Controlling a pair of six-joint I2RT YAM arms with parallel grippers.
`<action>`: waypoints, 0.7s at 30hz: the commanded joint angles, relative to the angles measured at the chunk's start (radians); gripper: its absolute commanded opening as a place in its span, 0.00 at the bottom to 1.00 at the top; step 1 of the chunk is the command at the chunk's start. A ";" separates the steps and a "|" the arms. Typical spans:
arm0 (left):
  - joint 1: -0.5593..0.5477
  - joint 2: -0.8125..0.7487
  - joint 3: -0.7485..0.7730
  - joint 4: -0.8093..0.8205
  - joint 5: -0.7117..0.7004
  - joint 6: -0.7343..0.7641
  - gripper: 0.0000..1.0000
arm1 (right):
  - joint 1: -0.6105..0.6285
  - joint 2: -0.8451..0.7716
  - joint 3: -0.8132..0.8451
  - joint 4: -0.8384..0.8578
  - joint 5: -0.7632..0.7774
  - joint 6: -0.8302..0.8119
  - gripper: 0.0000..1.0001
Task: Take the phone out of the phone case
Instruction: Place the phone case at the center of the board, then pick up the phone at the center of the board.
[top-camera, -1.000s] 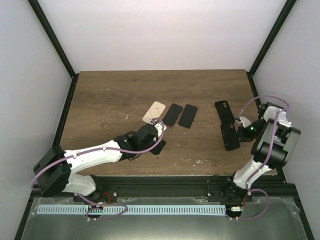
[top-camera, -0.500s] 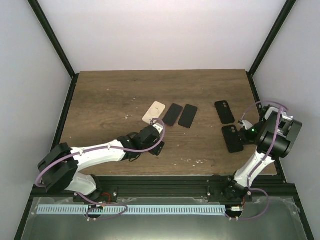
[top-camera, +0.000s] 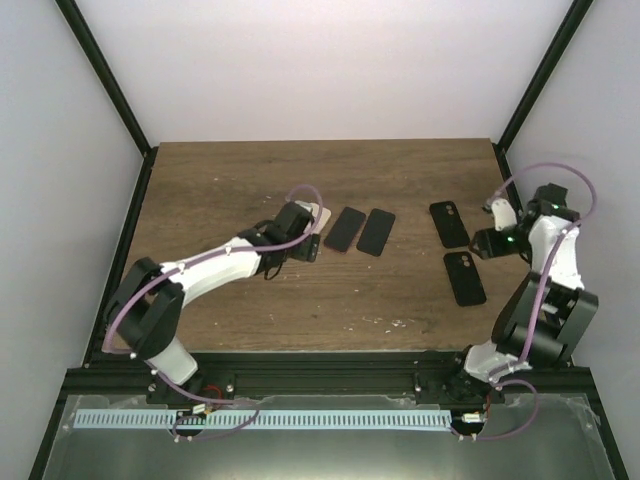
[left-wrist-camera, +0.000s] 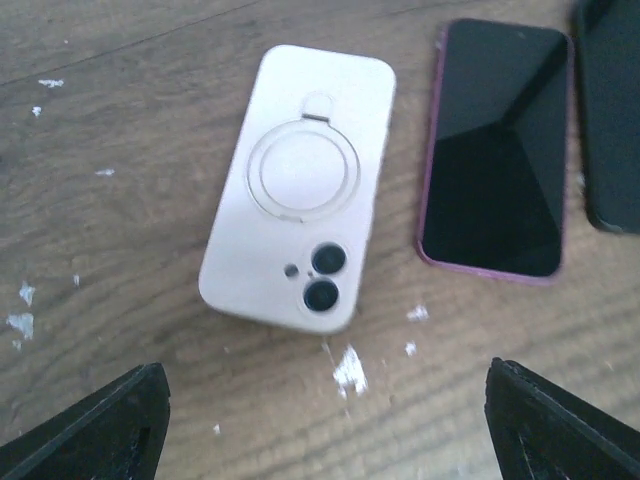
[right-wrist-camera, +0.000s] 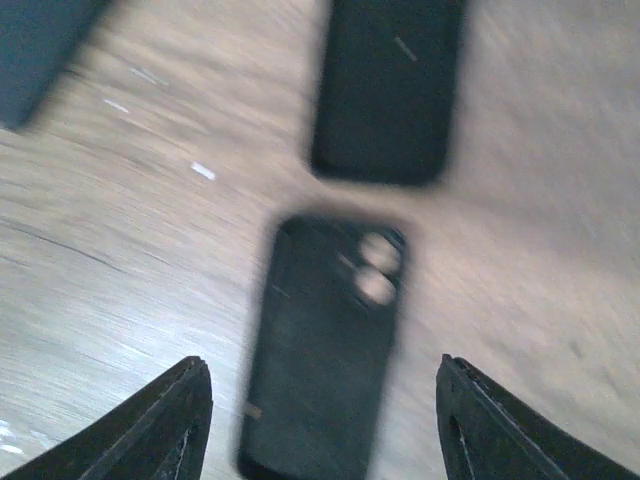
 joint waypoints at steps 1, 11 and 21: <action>0.072 0.128 0.138 -0.086 0.053 0.038 0.88 | 0.186 -0.156 -0.039 0.038 -0.249 0.099 0.63; 0.202 0.389 0.374 -0.179 0.187 0.214 1.00 | 0.333 -0.469 -0.336 0.555 -0.731 0.437 0.89; 0.208 0.477 0.422 -0.190 0.252 0.283 1.00 | 0.333 -0.496 -0.360 0.538 -0.731 0.390 0.92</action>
